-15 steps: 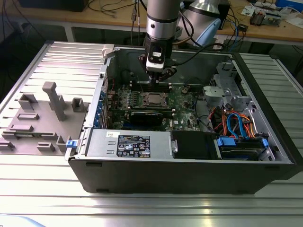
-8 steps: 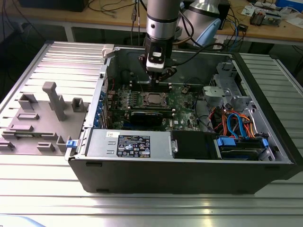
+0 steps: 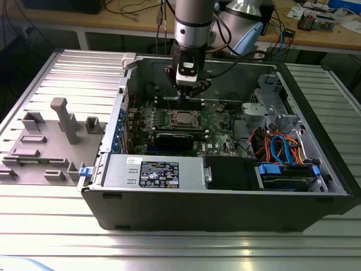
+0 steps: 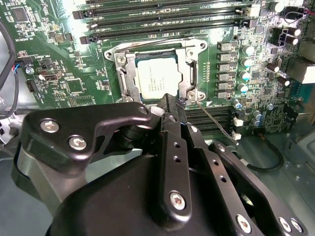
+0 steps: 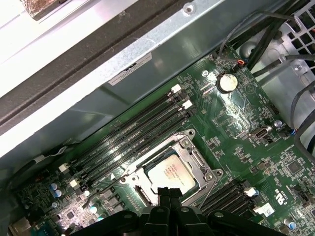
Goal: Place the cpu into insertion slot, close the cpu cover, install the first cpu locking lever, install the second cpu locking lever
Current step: 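Install the first cpu locking lever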
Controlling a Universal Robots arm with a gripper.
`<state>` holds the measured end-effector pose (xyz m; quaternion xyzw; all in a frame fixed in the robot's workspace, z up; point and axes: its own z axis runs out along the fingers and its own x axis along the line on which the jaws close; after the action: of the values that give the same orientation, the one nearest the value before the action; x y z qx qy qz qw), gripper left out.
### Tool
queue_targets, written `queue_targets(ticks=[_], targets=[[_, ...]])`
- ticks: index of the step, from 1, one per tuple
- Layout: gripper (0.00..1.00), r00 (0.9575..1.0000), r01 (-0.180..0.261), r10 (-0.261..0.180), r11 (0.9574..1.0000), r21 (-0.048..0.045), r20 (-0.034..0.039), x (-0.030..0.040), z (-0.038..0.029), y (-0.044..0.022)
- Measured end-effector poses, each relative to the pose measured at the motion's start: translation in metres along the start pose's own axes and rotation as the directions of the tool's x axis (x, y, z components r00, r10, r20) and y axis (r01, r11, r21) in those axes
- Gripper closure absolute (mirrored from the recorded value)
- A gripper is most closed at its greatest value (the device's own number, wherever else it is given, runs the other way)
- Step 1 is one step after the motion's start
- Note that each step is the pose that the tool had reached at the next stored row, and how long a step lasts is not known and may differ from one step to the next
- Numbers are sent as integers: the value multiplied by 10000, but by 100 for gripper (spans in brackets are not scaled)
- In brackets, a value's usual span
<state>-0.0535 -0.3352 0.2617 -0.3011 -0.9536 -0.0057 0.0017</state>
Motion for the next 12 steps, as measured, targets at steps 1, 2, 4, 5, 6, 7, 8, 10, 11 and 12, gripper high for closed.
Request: queue_targets(ticks=[1,2,4,5,6,7,8,10,11,12], targets=[[89,10000,1,-1,10000,0,0,0,0,0],[89,10000,2,-2,10000,0,0,0,0,0],[89,10000,2,-2,10000,1,0,0,0,0],[89,10000,2,-2,10000,0,0,0,0,0],[89,10000,2,-2,10000,0,0,0,0,0],[89,10000,3,-3,10000,0,0,0,0,0],[89,10000,2,-2,10000,0,0,0,0,0],[89,10000,3,-3,10000,0,0,0,0,0],[89,10000,4,-4,10000,0,0,0,0,0],[89,10000,3,-3,10000,0,0,0,0,0]])
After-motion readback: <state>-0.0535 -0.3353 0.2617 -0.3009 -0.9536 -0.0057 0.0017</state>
